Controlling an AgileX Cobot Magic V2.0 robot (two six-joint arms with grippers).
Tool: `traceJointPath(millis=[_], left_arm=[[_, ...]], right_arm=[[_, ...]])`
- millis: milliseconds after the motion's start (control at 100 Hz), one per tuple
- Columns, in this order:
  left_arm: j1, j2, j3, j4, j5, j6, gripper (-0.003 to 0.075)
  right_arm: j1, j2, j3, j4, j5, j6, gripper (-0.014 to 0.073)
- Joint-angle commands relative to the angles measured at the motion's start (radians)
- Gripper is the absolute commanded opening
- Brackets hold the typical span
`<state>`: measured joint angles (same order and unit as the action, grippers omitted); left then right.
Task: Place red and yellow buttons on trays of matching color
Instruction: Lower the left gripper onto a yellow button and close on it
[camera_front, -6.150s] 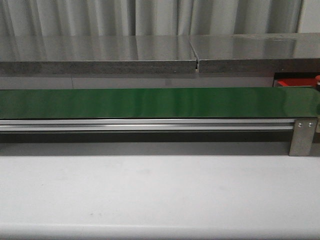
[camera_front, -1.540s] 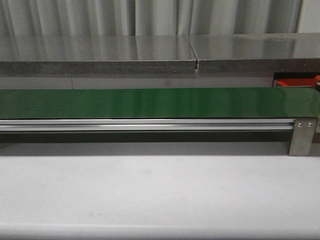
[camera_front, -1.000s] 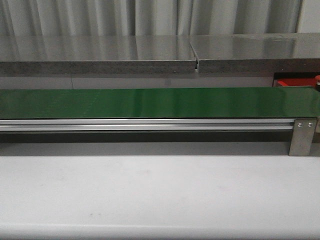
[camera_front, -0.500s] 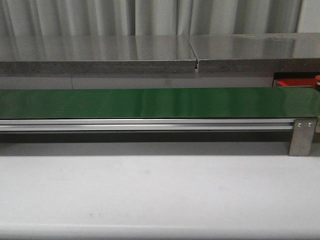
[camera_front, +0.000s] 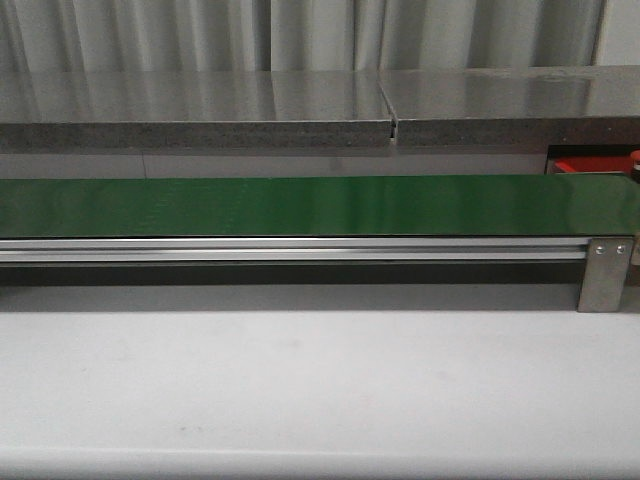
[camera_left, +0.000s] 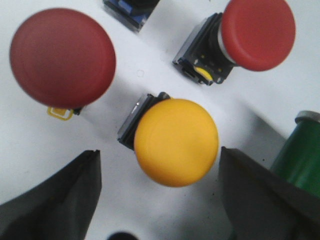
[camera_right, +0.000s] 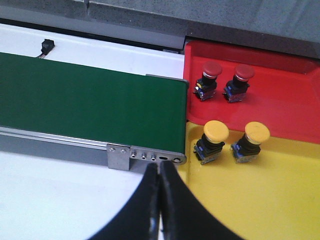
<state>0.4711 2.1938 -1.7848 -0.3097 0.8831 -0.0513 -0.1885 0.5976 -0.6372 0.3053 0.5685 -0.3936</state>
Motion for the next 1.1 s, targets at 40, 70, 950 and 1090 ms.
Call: traceJointPath(millis=[40, 70, 950, 1090], left_arm=[[0.001, -0.06, -0.031, -0.036, -0.074, -0.007, 0.0492], [0.001, -0.06, -0.031, -0.036, -0.079, -0.007, 0.0492], [0.001, -0.093, -0.031, -0.058, -0.089, 0.051, 0.0137], [0.001, -0.139, -0.022, -0.058, -0.081, 0.059, 0.0137]], right_arm=[[0.0, -0.003, -0.027, 0.015, -0.064, -0.011, -0.0118], [0.0, -0.003, -0.027, 0.015, -0.064, -0.011, -0.0118], [0.0, -0.003, -0.027, 0.015, -0.063, -0.011, -0.0118], [0.0, -0.003, -0.027, 0.015, -0.063, -0.011, -0.0118]])
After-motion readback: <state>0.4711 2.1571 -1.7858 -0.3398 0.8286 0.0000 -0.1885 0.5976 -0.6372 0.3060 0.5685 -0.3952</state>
